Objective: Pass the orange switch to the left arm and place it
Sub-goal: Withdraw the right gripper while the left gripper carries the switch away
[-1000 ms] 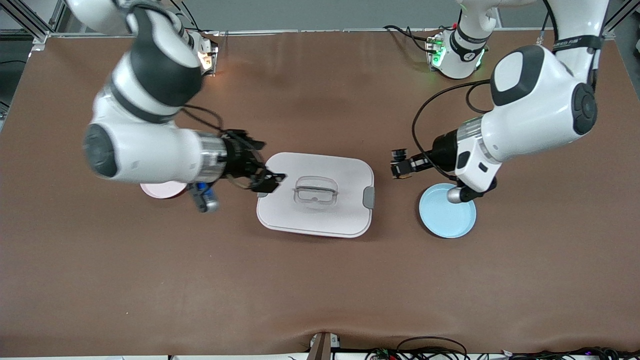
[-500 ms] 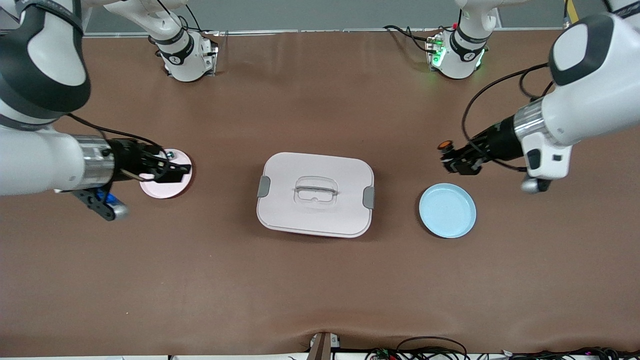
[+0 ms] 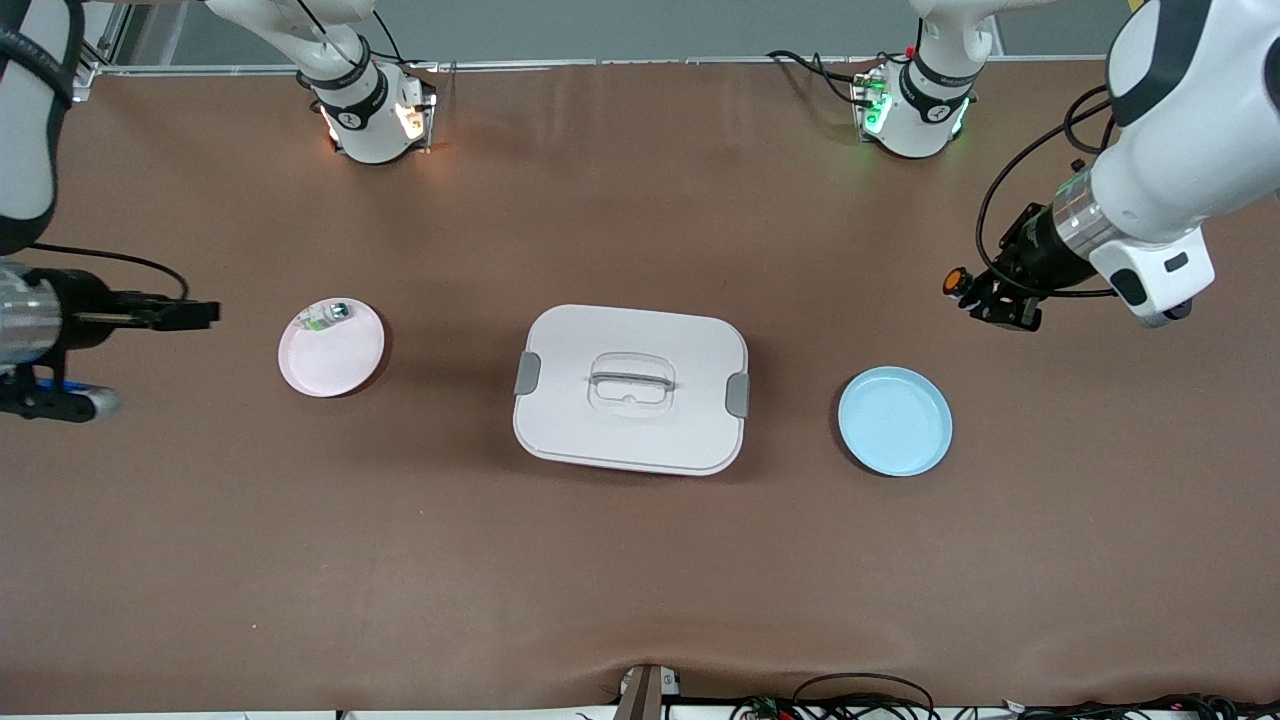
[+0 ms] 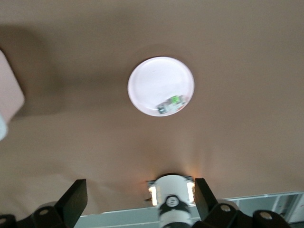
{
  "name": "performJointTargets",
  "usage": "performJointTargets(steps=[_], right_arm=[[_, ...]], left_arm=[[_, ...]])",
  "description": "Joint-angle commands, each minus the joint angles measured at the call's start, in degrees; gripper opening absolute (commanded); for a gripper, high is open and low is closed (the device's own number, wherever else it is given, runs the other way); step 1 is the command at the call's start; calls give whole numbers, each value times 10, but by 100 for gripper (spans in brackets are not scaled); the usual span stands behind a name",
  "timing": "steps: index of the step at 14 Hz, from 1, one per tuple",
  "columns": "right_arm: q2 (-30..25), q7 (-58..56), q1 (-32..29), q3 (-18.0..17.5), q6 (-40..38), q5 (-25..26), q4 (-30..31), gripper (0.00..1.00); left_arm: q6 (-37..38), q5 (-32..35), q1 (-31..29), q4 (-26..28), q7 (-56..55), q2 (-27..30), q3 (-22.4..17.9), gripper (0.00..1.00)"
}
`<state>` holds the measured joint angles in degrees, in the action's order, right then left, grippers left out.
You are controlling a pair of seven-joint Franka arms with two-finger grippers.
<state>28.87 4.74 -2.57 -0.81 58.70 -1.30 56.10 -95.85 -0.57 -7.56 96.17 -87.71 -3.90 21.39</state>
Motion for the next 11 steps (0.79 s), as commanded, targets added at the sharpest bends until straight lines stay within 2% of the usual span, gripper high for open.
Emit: performJointTargets(steps=[1, 5, 8, 11], right_arm=[[-8, -69, -27, -10, -3, 36, 9, 100], [-9, -105, -31, -9, -1, 77, 9, 100], [-10, -104, -31, -9, -3, 82, 9, 100], [-10, -104, -46, -10, -9, 79, 9, 100]], left_arm=[[-53, 42, -4, 59, -54, 10, 1, 0], [-143, 49, -27, 132, -79, 9, 2, 0], [-207, 90, -27, 183, -122, 1, 3, 0], [-251, 130, -23, 207, -177, -29, 6, 0]])
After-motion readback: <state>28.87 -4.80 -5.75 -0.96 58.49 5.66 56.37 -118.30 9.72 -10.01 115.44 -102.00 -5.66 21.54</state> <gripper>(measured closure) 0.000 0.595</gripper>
